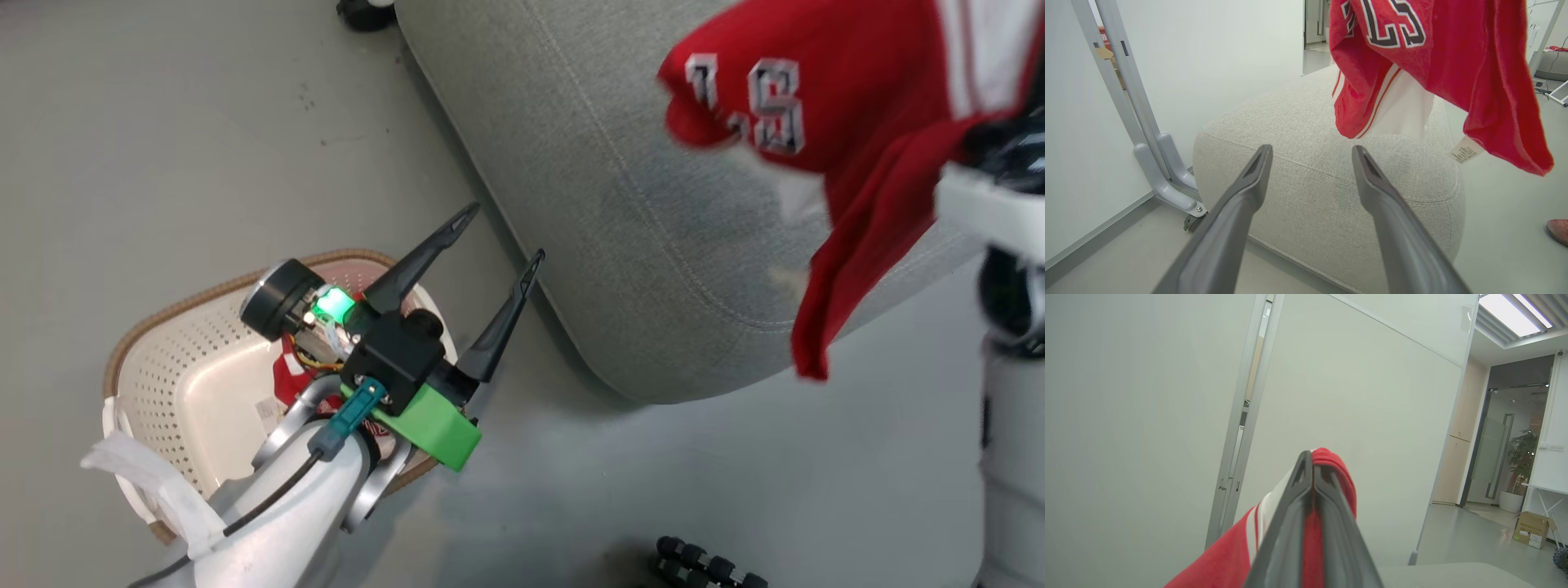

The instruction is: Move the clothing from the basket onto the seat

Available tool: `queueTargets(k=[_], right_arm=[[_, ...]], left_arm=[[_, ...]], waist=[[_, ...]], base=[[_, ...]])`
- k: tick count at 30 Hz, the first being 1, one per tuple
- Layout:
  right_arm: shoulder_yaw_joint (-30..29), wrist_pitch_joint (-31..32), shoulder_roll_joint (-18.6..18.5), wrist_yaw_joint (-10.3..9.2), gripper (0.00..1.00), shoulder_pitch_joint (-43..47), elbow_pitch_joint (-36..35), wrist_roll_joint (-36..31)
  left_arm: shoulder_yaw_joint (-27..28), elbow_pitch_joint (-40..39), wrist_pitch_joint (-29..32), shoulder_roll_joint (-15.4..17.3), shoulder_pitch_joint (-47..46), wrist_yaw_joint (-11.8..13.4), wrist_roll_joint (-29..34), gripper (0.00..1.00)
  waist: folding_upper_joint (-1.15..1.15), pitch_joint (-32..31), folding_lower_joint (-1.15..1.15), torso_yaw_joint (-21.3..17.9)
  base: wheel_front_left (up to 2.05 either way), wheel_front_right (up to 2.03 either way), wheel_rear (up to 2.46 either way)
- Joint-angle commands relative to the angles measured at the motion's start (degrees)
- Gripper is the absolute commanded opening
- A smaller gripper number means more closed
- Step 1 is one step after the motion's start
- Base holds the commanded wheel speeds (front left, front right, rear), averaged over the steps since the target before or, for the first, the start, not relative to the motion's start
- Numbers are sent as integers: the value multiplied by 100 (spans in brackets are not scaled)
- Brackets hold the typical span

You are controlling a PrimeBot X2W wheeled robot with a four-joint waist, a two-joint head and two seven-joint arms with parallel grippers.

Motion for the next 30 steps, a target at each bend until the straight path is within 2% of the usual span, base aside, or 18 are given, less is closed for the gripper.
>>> queueTargets(k=[1,7,10,13,16,23,24,25,30], right_arm=[[-174,-18,-110,-2,0,-407,37,61],[-893,-18,-867,-3,0,-1703,451,12],[-1201,-17,-1111,-3,0,-2058,707,-79],[-1378,-11,-1194,-3,0,-2165,1230,-247],[-1316,-11,-1250,-3,0,-2140,1905,-271],[-1541,-11,-769,-3,0,-2014,3398,-307],[-1611,-11,-737,-3,25,-1998,3561,-410],[-1701,-11,-733,-4,100,-1999,3618,-539],[-1973,-11,-377,-4,100,-1606,3424,-936]], left_arm=[[13,-37,40,66,-172,-41,73,100],[-90,-197,129,151,-466,-141,178,100],[-100,-269,139,163,-538,-157,195,100],[-122,-305,152,196,-575,-160,220,100],[-173,-302,140,238,-552,-187,237,100],[-206,-300,120,253,-352,-77,144,100],[-231,-295,87,266,-344,-83,169,100],[-245,-288,79,261,-344,-72,189,100],[-244,-100,-143,118,-278,-8,101,100]], waist=[[0,814,-1,503],[0,1461,-1,891],[0,1705,-1,1006],[0,1905,-1,1093],[0,2019,-1,1141],[0,2042,-1,1160],[0,1995,-1,1162],[0,1957,-1,1165],[0,1500,-1,1245]], base=[[0,0,0],[0,0,0],[0,0,0],[0,0,0],[0,0,0],[0,0,0],[0,0,0],[0,0,0],[0,0,0]])
